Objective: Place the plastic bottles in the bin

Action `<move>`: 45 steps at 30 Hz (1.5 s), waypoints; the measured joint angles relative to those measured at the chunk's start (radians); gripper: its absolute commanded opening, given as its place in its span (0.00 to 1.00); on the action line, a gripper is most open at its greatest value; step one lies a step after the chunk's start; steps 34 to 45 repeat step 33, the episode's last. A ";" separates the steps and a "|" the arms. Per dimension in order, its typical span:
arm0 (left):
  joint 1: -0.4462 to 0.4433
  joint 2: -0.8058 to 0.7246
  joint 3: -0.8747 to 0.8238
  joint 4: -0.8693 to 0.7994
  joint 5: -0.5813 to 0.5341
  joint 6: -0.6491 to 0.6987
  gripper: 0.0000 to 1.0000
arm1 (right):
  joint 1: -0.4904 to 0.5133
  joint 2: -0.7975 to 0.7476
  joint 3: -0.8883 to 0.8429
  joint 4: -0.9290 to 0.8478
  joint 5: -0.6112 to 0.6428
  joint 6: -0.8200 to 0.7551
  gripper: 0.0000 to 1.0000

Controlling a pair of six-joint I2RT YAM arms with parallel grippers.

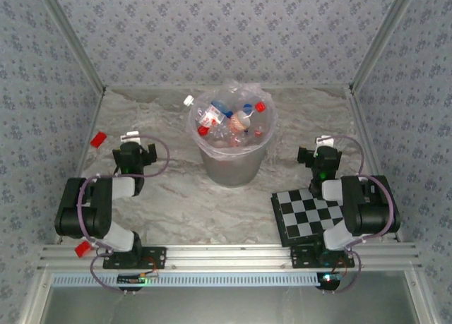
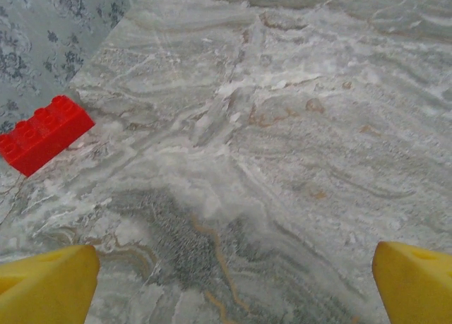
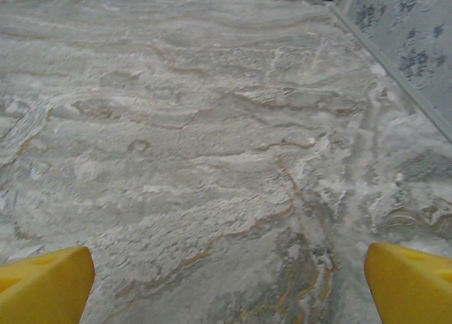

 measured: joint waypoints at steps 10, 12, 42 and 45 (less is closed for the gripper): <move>0.017 0.023 -0.028 0.082 0.051 0.003 0.99 | -0.006 0.000 0.000 0.013 -0.011 -0.003 1.00; 0.017 0.023 -0.028 0.087 0.053 0.003 0.99 | -0.006 0.000 0.000 0.013 -0.011 -0.003 1.00; 0.017 0.023 -0.028 0.098 0.057 0.003 0.99 | -0.006 0.000 0.000 0.015 -0.013 -0.003 1.00; 0.017 0.023 -0.028 0.098 0.057 0.003 0.99 | -0.006 0.000 0.000 0.015 -0.013 -0.003 1.00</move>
